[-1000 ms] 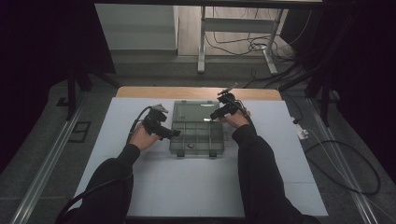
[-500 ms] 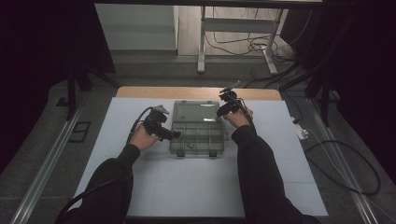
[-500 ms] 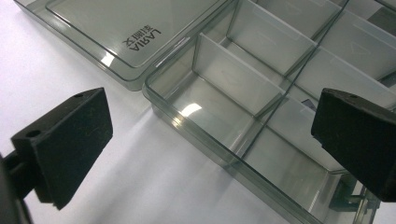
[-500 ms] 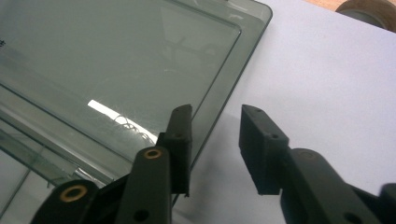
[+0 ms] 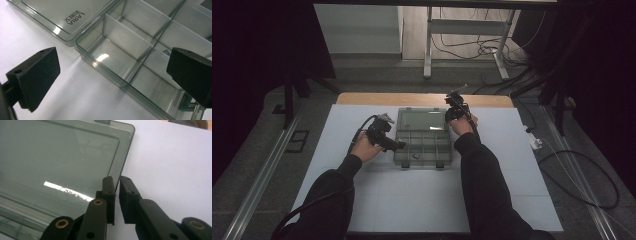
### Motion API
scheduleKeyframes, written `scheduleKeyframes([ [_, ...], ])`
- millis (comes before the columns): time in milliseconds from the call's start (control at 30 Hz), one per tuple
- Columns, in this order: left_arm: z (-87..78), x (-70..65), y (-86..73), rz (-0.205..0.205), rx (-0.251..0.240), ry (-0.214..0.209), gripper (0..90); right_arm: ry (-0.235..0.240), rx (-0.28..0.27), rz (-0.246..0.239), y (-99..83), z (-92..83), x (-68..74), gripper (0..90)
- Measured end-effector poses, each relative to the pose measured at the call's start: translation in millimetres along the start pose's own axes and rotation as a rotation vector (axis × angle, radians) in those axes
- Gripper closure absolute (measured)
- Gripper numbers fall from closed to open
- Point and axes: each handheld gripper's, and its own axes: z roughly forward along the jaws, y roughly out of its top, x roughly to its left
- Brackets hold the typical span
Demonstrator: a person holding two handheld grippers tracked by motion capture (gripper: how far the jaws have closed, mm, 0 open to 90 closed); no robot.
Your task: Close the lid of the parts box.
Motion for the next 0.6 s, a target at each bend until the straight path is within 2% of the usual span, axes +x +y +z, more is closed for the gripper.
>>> scheduleKeyframes([
  [100,-1.2,0.4,0.8,-0.009,-0.011,0.001,0.0,-0.012,0.009,0.062,1.4,-0.2,1.8,85.1],
  [267,-2.5,-1.3,3.9,-0.013,-0.012,0.037,0.0,0.001,0.009,0.13,2.4,0.3,2.4,87.5],
  [367,-3.9,1.8,4.9,-0.024,-0.018,0.041,0.0,0.0,0.0,0.136,2.1,-0.4,3.8,87.8],
  [467,-6.1,6.5,5.7,-0.029,-0.015,0.066,2.8,0.001,-0.02,0.139,0.9,-3.1,3.9,88.0],
  [600,-8.9,14.8,7.3,-0.055,-0.029,0.084,18.3,0.011,-0.049,0.138,-0.7,-8.4,3.1,88.0],
])
